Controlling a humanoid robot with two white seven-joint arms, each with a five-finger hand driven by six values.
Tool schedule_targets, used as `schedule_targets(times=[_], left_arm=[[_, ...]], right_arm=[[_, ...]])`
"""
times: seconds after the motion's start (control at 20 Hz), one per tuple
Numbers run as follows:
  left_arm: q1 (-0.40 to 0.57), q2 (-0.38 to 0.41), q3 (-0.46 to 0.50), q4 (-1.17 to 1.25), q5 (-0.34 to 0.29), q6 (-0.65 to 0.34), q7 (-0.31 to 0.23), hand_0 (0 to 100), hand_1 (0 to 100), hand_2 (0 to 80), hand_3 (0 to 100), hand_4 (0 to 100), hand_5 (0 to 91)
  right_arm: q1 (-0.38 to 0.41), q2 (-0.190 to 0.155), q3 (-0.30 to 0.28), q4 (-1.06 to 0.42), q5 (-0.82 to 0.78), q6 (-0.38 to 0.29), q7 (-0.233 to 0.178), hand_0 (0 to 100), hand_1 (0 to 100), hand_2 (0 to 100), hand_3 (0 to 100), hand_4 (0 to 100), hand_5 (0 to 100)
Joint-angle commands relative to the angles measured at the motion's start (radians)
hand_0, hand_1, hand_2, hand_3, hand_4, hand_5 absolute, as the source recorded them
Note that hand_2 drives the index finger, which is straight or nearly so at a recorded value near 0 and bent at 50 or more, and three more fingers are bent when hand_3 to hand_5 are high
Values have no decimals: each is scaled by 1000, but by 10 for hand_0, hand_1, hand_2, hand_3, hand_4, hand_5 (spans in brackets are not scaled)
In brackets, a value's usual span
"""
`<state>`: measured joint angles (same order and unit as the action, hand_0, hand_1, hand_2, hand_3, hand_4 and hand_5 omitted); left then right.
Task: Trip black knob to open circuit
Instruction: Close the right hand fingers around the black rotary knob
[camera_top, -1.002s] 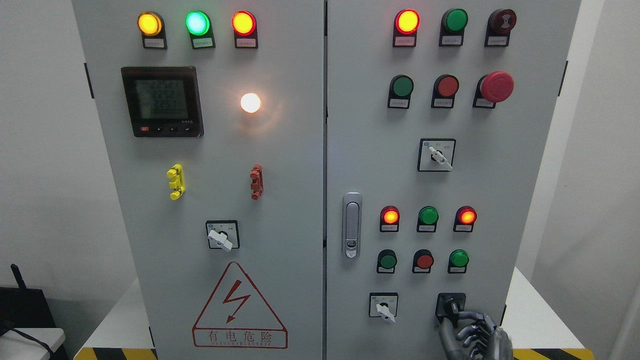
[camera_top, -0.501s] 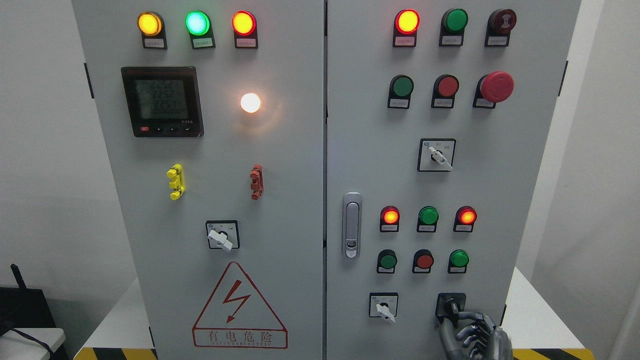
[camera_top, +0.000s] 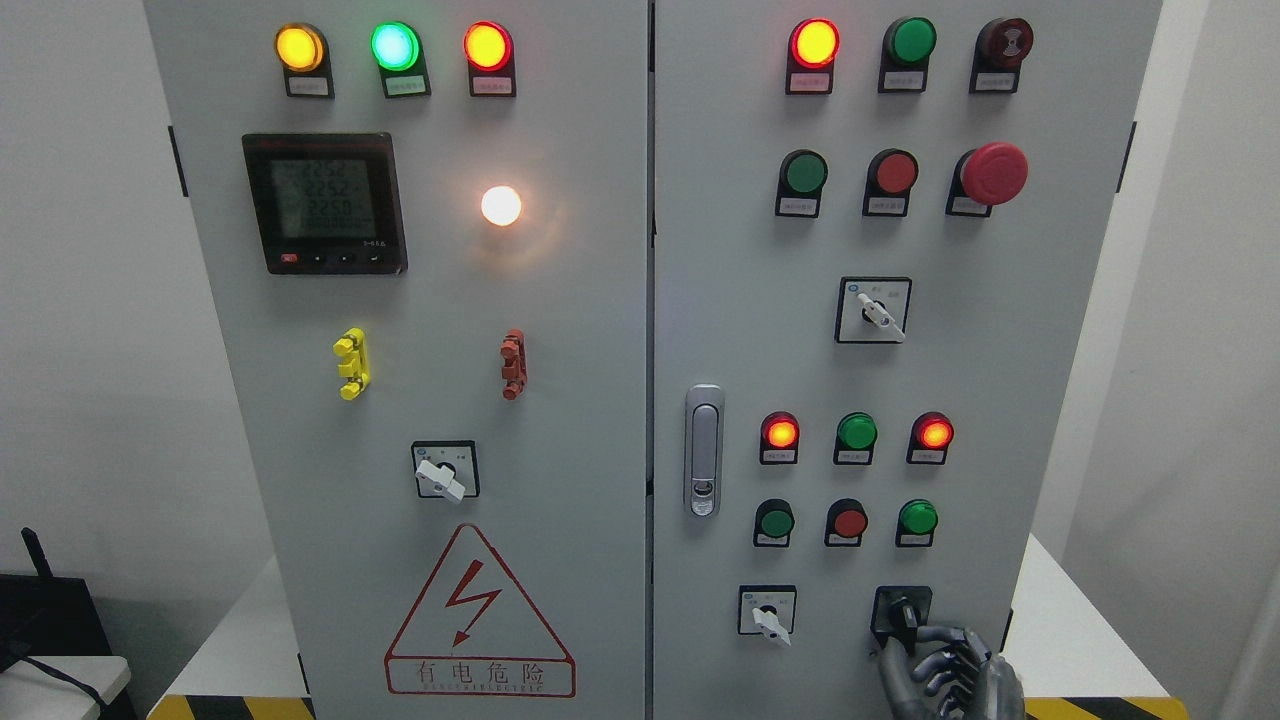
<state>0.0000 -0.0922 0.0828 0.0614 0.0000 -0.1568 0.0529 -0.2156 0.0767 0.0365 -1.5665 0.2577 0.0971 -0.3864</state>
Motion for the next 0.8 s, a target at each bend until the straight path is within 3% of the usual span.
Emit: schedule_targets(times=[0.0,0.75], left_arm=[[-8,0,0,0,-32,0,1,120,389,0,0,0,0],[-8,0,0,0,-32,0,1,120,389,0,0,0,0]], right_arm=[[-4,0,0,-1,0,3,0,412,793,509,813,883,948],[-8,2,2,-1,-2,4,0,438,765,535,825,890,950]])
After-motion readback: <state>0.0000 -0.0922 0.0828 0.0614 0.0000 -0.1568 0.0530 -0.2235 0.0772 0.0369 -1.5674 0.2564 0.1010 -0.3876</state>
